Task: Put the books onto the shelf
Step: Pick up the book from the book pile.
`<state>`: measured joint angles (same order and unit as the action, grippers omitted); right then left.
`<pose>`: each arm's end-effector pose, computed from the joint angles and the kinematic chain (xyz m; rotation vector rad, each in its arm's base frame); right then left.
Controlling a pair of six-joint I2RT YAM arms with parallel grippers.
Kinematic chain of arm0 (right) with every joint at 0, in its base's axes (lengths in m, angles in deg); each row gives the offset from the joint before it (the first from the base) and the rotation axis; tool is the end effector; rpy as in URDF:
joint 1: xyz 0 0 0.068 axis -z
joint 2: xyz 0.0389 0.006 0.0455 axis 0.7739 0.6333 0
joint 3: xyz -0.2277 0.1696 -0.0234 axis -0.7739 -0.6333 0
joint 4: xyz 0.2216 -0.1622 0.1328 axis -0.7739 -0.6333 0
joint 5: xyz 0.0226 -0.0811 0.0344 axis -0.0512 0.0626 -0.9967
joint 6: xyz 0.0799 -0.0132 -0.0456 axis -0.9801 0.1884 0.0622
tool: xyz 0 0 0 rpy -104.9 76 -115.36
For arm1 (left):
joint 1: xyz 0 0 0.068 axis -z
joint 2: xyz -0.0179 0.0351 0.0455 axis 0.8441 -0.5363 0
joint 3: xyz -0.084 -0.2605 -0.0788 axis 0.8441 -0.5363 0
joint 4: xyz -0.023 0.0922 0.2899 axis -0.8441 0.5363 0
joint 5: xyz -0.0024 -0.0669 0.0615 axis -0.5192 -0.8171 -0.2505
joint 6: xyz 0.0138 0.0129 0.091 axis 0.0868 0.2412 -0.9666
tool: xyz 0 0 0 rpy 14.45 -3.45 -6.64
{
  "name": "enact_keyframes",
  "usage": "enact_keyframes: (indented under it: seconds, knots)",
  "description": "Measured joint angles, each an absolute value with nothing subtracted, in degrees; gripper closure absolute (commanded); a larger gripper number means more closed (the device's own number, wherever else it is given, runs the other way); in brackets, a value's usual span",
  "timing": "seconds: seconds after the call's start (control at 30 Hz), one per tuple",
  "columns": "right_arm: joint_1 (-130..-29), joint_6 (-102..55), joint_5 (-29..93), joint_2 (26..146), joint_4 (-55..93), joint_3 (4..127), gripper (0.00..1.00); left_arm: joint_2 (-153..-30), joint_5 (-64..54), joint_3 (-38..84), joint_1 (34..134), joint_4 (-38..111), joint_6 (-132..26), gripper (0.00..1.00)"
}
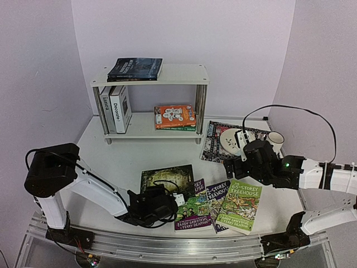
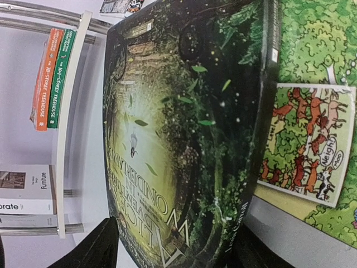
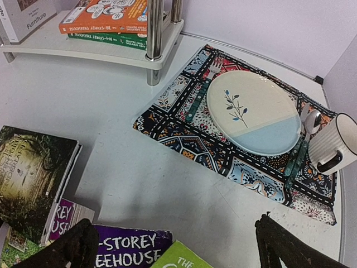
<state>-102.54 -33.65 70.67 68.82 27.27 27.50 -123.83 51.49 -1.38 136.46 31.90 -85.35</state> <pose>0.2341 0.2283 0.2394 -0.1985 1.8512 0.3251 0.1346 -0.3608 0.0537 1.4341 1.6264 0.4912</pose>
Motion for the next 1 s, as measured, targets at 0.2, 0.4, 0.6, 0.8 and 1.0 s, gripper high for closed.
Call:
enact_keyframes:
  seconds: [0.2,0.4,0.6,0.8,1.0]
  knots:
    - [-102.54,-33.45,70.69,68.69,27.24,27.50,0.02,-127.11,53.12,1.56,136.46,32.38,-85.99,0.50]
    - [-102.54,-33.49,70.67,67.39,27.24,27.50,0.02,-128.83,54.57,3.60,136.49,32.75,-86.76,0.68]
    - [-102.54,-33.49,70.69,66.17,27.25,27.50,0.02,-128.79,60.59,4.95,137.58,32.69,-89.31,1.00]
    - [-102.54,-33.49,70.71,66.05,27.24,27.50,0.02,-128.19,64.23,5.34,138.23,33.17,-90.97,1.00]
    - [-102.54,-33.49,70.85,65.85,27.24,27.48,0.02,-117.95,61.90,3.70,138.42,34.88,-91.47,1.00]
